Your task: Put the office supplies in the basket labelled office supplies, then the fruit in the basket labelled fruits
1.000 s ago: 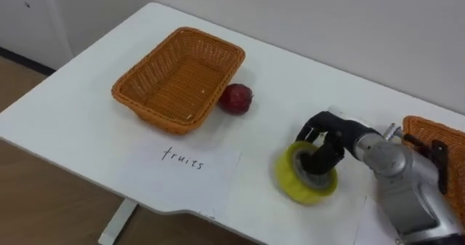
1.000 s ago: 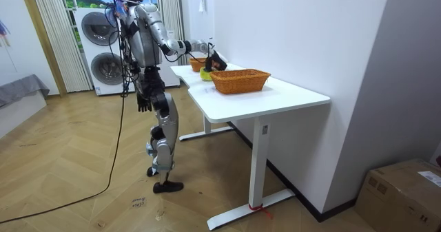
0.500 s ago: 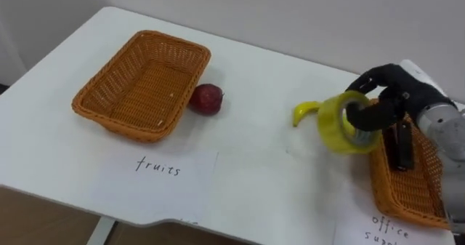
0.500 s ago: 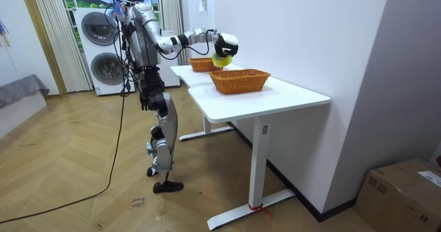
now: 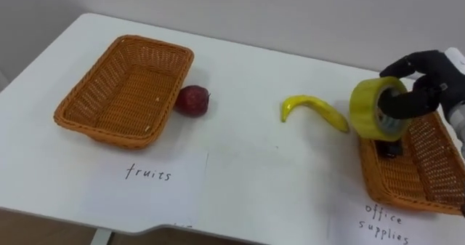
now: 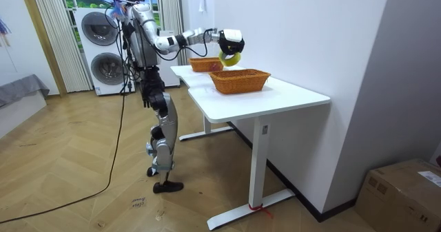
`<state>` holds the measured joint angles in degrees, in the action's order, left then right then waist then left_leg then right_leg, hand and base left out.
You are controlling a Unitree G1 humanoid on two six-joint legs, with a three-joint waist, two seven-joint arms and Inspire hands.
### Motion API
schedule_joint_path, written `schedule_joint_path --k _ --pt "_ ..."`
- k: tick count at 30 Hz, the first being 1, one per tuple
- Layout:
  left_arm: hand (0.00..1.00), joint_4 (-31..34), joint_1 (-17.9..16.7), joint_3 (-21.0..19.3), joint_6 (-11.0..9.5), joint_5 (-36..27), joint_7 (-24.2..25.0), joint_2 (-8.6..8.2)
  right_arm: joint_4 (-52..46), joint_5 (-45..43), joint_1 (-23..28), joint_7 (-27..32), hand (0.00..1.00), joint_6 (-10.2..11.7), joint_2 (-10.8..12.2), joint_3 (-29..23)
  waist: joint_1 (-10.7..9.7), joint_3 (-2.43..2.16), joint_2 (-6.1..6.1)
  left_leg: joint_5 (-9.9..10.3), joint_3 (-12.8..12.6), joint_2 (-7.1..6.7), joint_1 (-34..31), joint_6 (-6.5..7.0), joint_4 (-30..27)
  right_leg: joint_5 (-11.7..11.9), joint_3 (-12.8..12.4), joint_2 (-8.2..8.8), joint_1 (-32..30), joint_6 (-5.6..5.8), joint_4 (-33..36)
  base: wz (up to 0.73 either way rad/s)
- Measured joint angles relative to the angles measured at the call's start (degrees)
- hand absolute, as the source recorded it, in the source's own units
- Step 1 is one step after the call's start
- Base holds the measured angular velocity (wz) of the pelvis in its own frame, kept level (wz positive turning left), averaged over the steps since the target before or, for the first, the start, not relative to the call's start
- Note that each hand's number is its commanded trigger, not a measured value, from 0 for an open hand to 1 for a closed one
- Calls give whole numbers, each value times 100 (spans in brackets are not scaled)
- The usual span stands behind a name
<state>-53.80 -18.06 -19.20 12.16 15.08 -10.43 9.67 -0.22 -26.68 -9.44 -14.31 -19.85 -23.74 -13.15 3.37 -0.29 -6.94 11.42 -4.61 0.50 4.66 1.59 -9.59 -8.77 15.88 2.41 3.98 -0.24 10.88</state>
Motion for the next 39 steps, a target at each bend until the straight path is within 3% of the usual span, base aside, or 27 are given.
schedule_joint_path --k 11,17,23,39 --pt "0 107 53 182 -84 -370 2 21 496 862 0 289 100 55 -342 1 -197 15 -7 3 -49 0 -4 2 0 0 -14 2 -15 1 -21 -1" --pt "0 114 70 244 -99 -772 50 54 774 894 0 281 100 55 -353 2 -292 8 -38 6 -70 3 -2 4 2 -1 -38 -6 -25 2 -27 -2" --pt "0 122 70 247 -101 -878 109 59 835 892 0 226 100 55 -353 6 -298 6 -34 6 -144 12 -13 3 11 -2 -158 -30 -97 3 -24 -8" --pt "0 159 98 255 -169 -1005 111 76 862 885 0 42 100 55 -361 6 -323 5 -28 9 -154 30 4 -3 30 -1 -167 -47 -101 1 -6 0"
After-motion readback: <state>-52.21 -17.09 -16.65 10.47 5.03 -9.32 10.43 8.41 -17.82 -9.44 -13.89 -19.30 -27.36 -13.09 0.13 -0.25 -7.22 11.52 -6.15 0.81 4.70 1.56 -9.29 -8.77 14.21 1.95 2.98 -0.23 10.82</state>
